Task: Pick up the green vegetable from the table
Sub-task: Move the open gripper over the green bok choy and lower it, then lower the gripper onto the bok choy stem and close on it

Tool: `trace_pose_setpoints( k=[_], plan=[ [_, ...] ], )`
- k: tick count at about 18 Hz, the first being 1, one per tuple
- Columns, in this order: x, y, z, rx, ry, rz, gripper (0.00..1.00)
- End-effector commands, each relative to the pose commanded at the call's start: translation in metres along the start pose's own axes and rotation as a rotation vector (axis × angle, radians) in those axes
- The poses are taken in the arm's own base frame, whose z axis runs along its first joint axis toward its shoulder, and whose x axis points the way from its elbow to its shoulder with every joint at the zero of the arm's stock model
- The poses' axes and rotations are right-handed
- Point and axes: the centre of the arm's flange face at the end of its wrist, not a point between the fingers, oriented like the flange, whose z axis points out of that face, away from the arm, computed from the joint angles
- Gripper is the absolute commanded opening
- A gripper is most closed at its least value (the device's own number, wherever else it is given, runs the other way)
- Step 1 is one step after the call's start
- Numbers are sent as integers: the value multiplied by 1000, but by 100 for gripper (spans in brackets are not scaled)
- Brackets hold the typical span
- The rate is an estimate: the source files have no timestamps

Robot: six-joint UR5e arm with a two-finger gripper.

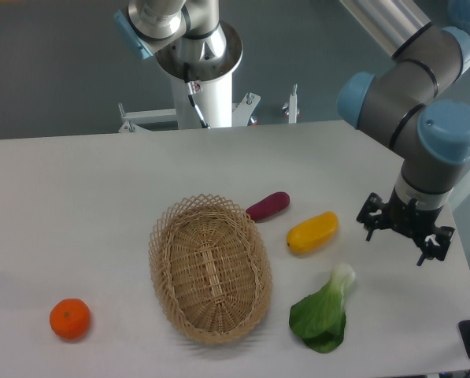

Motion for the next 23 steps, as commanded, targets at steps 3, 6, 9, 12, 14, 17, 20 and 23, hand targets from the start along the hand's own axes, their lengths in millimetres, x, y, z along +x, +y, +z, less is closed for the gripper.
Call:
trace_pose_setpoints(
  k=[3,6,9,12,14,17,20,23],
  plan=[
    [21,-26,19,37,69,-10,100],
    [26,-32,42,28,100,-2,100],
    [23,-34,53,23,101,2,100],
    [19,-34,63,29,88,21,100],
    [19,-39,82,16,89,31,100],
    [21,-37,94,-61,68,43,100],
    [20,-37,99,-107,51,52,100],
    [18,-38,103,-108,50,52,100]
  ],
)
